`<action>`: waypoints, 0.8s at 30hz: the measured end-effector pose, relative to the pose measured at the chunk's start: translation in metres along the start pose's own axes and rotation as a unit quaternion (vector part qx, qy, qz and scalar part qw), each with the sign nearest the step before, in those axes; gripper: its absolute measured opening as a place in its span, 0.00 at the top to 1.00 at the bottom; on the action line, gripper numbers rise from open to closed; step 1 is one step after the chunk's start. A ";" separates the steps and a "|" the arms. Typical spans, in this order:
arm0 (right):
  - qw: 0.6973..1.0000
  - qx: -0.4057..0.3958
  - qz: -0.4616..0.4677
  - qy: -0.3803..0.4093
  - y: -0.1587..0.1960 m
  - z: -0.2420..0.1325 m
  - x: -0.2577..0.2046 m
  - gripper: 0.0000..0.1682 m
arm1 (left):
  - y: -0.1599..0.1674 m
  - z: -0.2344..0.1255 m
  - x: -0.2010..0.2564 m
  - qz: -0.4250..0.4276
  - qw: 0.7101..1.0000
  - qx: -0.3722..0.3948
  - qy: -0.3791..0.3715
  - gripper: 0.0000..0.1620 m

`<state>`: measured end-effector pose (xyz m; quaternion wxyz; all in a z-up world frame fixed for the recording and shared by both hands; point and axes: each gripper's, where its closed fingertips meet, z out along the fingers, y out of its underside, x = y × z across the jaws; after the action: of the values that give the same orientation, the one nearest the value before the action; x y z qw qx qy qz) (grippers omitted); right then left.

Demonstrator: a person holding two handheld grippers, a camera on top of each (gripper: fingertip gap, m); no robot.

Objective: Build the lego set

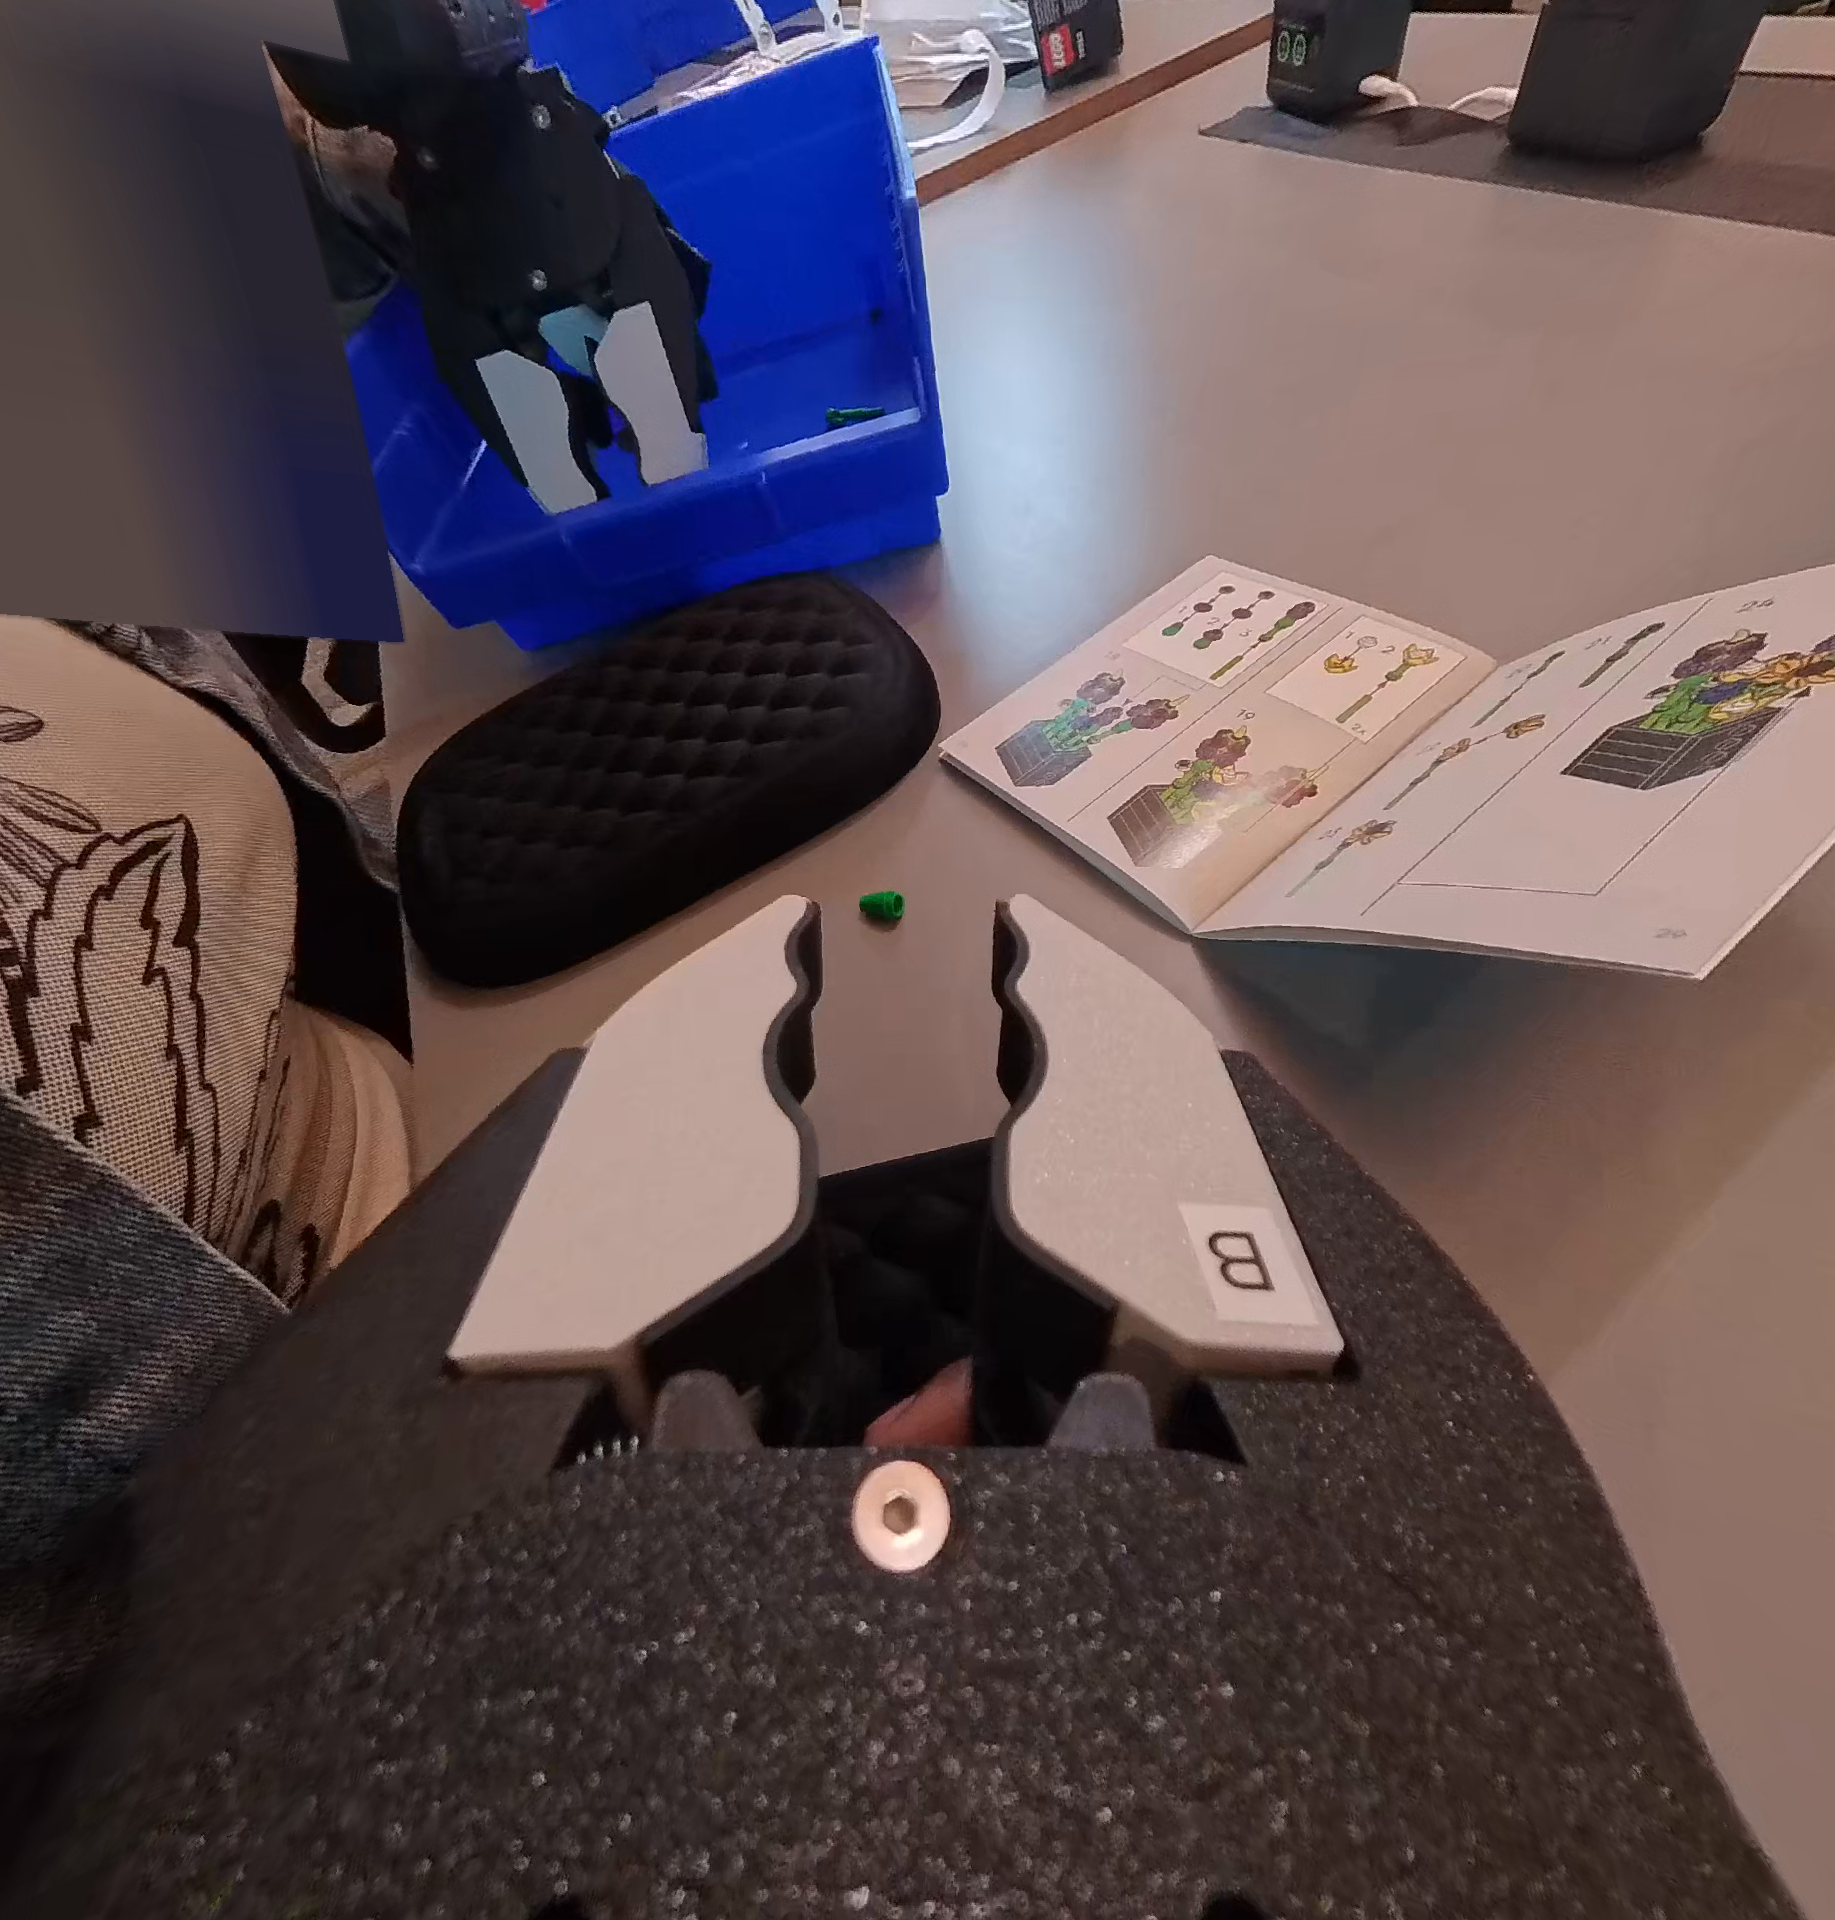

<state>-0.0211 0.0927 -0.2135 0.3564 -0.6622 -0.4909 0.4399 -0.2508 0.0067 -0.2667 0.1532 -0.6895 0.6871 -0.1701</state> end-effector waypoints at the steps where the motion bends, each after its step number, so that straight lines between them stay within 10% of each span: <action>1: 1.000 0.001 0.000 -0.002 0.000 0.000 0.000 0.81 | 0.000 0.000 0.000 -0.001 1.000 -0.001 -0.001 0.89; 24: 1.000 0.028 -0.006 -0.006 -0.006 -0.005 -0.002 0.81 | 0.000 -0.010 -0.004 -0.026 1.000 -0.004 -0.015 0.94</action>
<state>-0.0187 0.0921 -0.2061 0.3747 -0.6461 -0.4843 0.4557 -0.2552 0.0109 -0.2575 0.1558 -0.7103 0.6672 -0.1612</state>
